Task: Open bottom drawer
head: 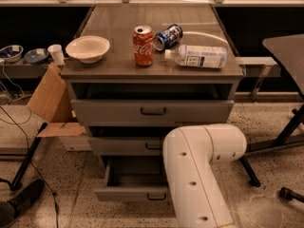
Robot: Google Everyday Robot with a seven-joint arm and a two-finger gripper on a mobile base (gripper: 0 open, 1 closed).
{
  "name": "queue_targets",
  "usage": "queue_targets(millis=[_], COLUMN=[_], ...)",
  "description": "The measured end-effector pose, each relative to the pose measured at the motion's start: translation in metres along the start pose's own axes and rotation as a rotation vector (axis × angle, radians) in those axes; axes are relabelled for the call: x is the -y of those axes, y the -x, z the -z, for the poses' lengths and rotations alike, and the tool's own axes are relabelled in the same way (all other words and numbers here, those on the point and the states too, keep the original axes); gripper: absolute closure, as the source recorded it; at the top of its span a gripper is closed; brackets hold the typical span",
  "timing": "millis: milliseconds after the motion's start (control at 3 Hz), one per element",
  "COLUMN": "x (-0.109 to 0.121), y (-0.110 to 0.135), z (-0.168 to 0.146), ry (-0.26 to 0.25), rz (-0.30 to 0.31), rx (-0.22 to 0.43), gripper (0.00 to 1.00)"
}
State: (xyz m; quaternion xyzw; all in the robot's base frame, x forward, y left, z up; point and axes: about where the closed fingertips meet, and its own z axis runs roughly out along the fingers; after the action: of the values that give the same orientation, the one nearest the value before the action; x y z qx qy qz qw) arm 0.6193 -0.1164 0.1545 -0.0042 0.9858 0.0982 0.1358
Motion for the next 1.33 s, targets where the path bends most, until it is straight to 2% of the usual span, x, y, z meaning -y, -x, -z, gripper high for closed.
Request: queue_targets(millis=[333, 667, 1000, 1333], x=[-0.002, 0.0, 0.003, 0.017], y=[-0.007, -0.028, -0.044, -0.074], z=[-0.002, -0.004, -0.004, -0.004], ry=[0.001, 0.014, 0.02, 0.021], rz=[0.033, 0.066, 0.076, 0.059], rx=[-0.045, -0.096, -0.118, -0.147], gripper=[1.0, 1.0, 1.0, 1.0])
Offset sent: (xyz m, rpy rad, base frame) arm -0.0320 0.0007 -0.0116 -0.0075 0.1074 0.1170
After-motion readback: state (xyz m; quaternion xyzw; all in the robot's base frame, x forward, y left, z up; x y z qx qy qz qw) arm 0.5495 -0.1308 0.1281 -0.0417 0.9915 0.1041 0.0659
